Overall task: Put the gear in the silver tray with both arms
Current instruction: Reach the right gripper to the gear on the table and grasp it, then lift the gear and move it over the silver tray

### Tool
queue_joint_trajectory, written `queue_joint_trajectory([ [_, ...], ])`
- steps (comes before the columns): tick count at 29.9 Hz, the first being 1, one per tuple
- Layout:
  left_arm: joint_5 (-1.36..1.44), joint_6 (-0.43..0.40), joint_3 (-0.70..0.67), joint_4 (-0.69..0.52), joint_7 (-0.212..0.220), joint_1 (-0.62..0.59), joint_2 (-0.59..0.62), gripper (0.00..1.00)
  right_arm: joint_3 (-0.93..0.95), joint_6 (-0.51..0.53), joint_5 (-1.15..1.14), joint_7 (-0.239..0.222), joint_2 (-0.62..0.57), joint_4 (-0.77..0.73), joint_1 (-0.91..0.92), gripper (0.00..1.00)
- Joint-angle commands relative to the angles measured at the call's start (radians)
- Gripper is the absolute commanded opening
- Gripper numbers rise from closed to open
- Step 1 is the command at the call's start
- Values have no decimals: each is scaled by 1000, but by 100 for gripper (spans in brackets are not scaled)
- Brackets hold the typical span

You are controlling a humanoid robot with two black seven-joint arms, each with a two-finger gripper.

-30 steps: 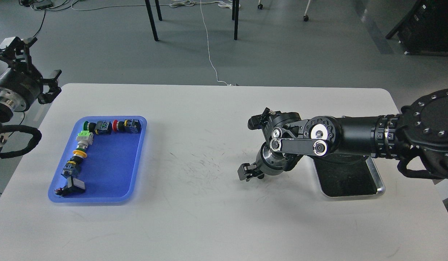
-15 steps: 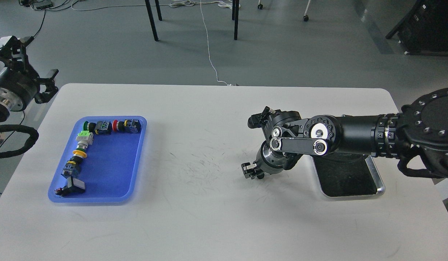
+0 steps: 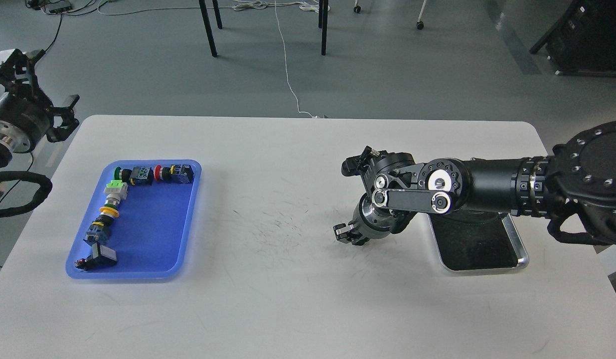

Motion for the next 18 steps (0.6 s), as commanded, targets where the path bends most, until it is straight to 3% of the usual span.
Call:
queue_joint_trajectory([
  [1,1,0,0,2,0,0,0,98,12,0,4,1,1,0,12,11],
  [10,0,6,-9,23,0,-9,8,98,183,0,11,4,-24,66,134,11],
  [18,0,6,-5,25,-1,-9,14,98,226,0,-1,4,-453,313,158,11],
])
